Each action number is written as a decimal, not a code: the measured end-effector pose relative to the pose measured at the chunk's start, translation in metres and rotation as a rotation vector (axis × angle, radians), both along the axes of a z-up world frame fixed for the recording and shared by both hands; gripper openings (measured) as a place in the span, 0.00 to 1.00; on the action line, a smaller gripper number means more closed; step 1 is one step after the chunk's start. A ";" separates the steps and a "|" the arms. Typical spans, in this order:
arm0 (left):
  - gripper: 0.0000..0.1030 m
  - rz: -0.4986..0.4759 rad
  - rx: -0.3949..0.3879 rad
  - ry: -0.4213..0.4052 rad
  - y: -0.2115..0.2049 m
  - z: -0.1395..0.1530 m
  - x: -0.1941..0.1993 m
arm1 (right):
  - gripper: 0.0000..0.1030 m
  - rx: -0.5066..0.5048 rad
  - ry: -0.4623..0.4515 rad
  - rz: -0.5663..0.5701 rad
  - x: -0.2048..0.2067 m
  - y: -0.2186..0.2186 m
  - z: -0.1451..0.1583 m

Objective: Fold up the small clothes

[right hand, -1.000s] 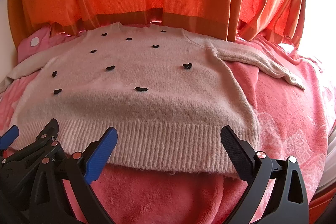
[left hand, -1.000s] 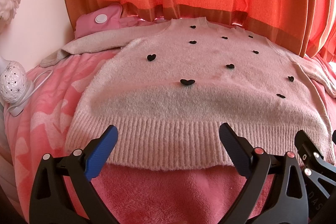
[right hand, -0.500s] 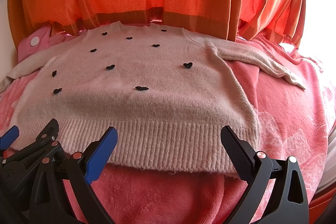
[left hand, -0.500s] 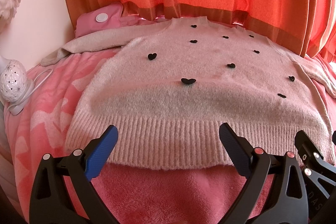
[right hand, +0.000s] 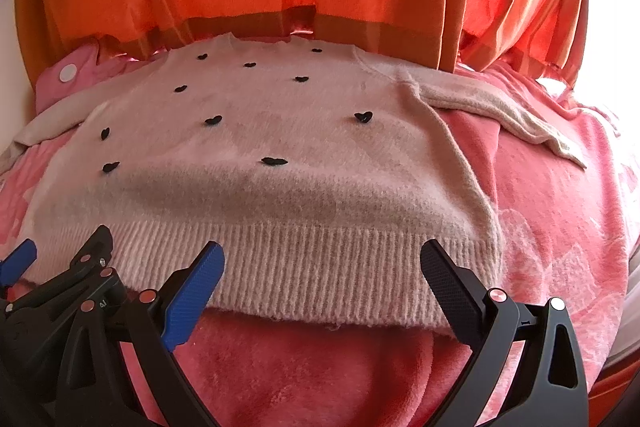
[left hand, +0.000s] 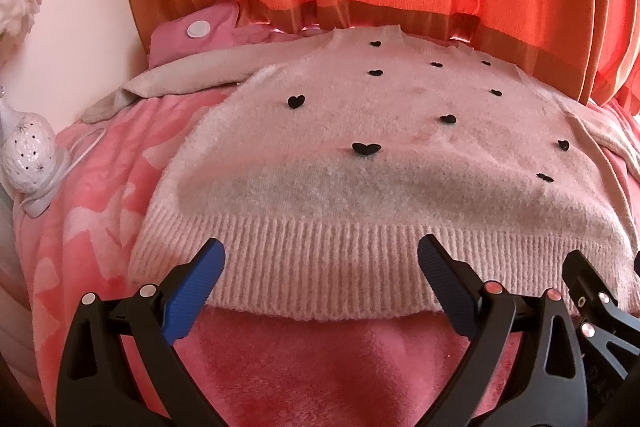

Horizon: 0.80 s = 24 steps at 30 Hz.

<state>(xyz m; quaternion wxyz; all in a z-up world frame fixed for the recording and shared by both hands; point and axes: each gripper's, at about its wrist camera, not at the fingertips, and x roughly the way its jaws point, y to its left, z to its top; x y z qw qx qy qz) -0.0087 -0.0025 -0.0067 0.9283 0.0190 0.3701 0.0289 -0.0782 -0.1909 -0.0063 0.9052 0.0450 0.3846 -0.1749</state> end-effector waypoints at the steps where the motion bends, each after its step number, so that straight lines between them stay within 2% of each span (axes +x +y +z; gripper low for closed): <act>1: 0.92 0.000 -0.001 0.006 0.001 0.000 0.000 | 0.95 0.008 0.005 0.002 0.001 -0.001 0.000; 6: 0.92 -0.009 -0.006 0.066 0.002 0.002 0.007 | 0.95 0.058 0.046 0.017 0.007 -0.005 -0.004; 8: 0.92 -0.041 -0.038 0.100 0.004 0.006 0.011 | 0.94 0.136 0.054 0.064 0.010 -0.013 0.001; 10: 0.92 -0.057 -0.055 0.077 0.006 0.018 0.015 | 0.93 0.268 0.022 0.068 0.009 -0.043 0.015; 12: 0.92 -0.068 -0.029 0.012 0.004 0.032 0.019 | 0.93 0.312 -0.025 0.024 0.011 -0.081 0.027; 14: 0.94 -0.081 -0.013 -0.036 0.001 0.048 0.031 | 0.94 0.294 -0.057 -0.054 0.017 -0.126 0.036; 15: 0.94 -0.077 -0.021 -0.046 -0.001 0.055 0.040 | 0.94 0.275 -0.080 -0.121 0.021 -0.163 0.039; 17: 0.94 -0.065 -0.070 -0.037 -0.006 0.063 0.062 | 0.94 0.260 -0.096 -0.215 0.029 -0.221 0.036; 18: 0.94 -0.065 -0.095 -0.035 -0.008 0.065 0.071 | 0.94 0.267 -0.091 -0.288 0.033 -0.264 0.029; 21: 0.94 -0.073 -0.188 -0.029 -0.024 0.061 0.096 | 0.94 0.280 -0.062 -0.460 0.039 -0.347 0.009; 24: 0.94 -0.090 -0.191 -0.036 -0.046 0.053 0.107 | 0.87 0.265 -0.021 -0.573 0.043 -0.399 -0.009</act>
